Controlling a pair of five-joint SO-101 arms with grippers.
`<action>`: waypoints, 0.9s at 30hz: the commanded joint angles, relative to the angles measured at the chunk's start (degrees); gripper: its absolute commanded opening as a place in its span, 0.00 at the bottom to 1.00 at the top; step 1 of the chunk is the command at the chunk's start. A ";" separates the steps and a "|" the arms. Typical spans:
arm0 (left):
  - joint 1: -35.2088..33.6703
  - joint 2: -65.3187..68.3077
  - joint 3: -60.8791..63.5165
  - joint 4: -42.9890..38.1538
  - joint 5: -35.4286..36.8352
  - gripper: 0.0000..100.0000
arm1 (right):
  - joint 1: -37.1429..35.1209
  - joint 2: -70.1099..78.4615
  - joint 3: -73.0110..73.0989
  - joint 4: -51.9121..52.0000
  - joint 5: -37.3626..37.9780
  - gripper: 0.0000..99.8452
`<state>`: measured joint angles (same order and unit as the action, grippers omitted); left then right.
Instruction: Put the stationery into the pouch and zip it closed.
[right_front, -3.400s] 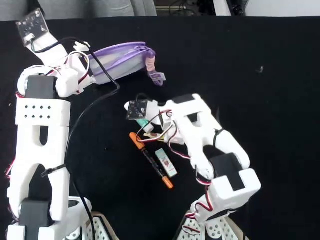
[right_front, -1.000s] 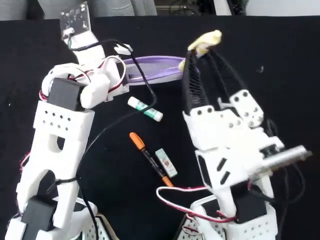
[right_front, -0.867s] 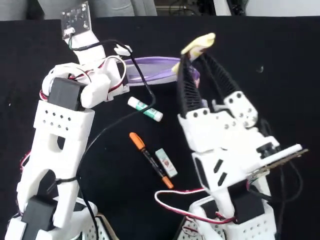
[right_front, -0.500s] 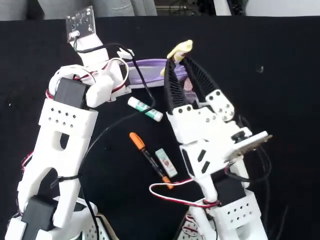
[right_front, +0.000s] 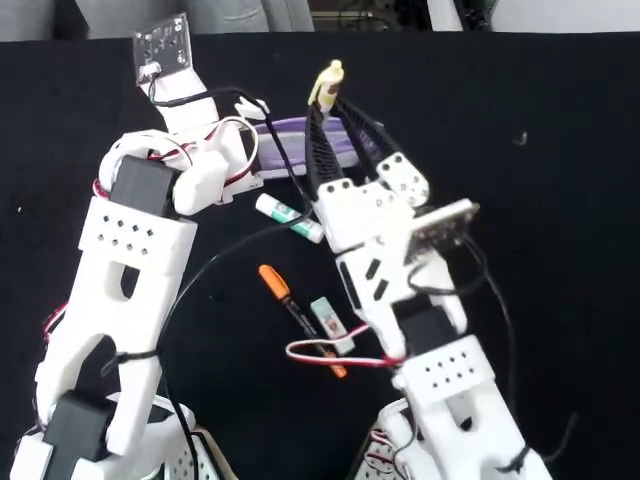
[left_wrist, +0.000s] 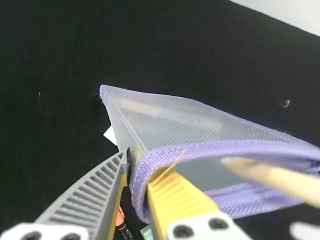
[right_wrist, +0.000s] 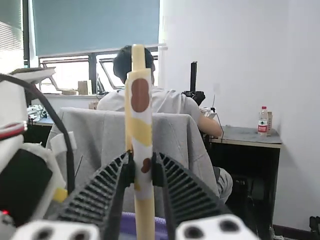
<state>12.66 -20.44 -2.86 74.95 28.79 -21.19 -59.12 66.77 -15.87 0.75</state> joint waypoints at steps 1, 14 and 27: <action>-0.84 -0.18 -0.75 -1.49 0.53 0.03 | -0.35 3.74 -0.22 -3.96 0.35 0.02; -0.92 2.02 -1.10 -1.49 0.53 0.03 | -0.26 5.23 -0.66 -4.04 0.70 0.24; -2.77 1.76 -1.19 -1.58 0.53 0.03 | -0.79 -0.57 -0.57 -1.41 0.26 0.22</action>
<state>11.87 -18.07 -2.95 74.95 28.79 -21.19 -54.55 66.77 -18.59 0.75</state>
